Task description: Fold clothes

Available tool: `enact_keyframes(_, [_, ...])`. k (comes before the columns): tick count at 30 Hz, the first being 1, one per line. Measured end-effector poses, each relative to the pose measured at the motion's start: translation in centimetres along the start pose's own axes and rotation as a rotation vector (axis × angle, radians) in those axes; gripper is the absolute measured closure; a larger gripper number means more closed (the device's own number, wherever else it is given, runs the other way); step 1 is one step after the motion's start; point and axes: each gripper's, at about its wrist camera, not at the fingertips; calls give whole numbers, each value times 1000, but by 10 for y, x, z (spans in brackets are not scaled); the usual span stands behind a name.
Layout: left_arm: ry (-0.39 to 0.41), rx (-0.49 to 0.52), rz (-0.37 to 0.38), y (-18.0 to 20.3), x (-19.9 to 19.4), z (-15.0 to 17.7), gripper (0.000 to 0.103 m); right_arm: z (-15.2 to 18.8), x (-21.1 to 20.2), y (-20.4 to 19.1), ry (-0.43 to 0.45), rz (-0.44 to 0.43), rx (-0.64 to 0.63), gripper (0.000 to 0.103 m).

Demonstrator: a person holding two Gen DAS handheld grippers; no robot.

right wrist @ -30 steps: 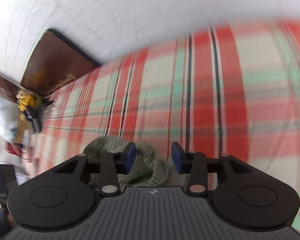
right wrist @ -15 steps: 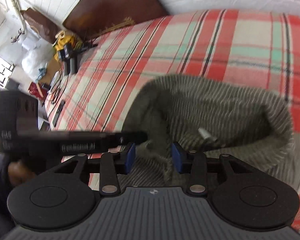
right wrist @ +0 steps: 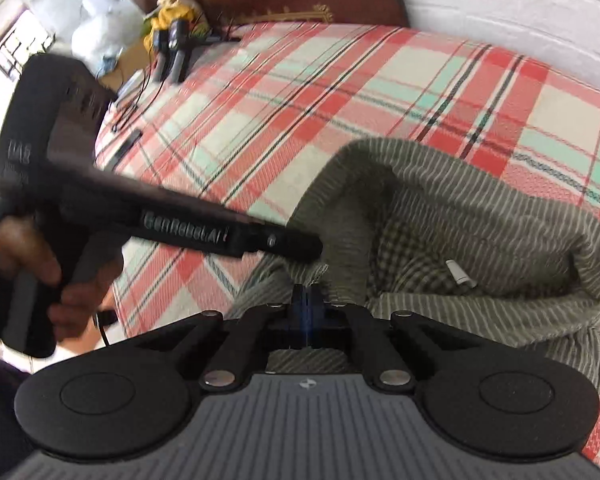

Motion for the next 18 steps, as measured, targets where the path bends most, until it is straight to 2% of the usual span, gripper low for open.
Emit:
enact_keyframes(2, [2, -2, 5, 2, 1, -3, 72, 3, 2, -3, -19, -16, -8, 103])
enact_keyframes(6, [19, 8, 5, 8, 7, -10, 55, 12, 7, -2, -33, -15, 27, 103])
enact_keyframes(11, [-1, 25, 11, 14, 23, -17, 56, 17, 2, 1, -25, -37, 78, 102])
enact_keyframes(12, [3, 31, 7, 13, 24, -16, 61, 15, -5, 3, -11, -55, 85, 100])
enact_keyframes(13, [6, 37, 4, 12, 23, -15, 65, 13, -15, 6, 12, -68, 96, 99])
enact_keyframes(16, [6, 7, 30, 4, 21, -14, 65, 2, -49, 21, 98, -65, 128, 97])
enact_keyframes(18, [11, -8, 43, 1, 20, -13, 65, -11, -63, 35, 135, -13, 123, 93])
Point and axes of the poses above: each gripper's, at about its wrist camera, not at the fingertips, and x roughly the way its jaws point, y to its right, z to its underside, and after that the axes turned 12 degrees about -x, right-handed
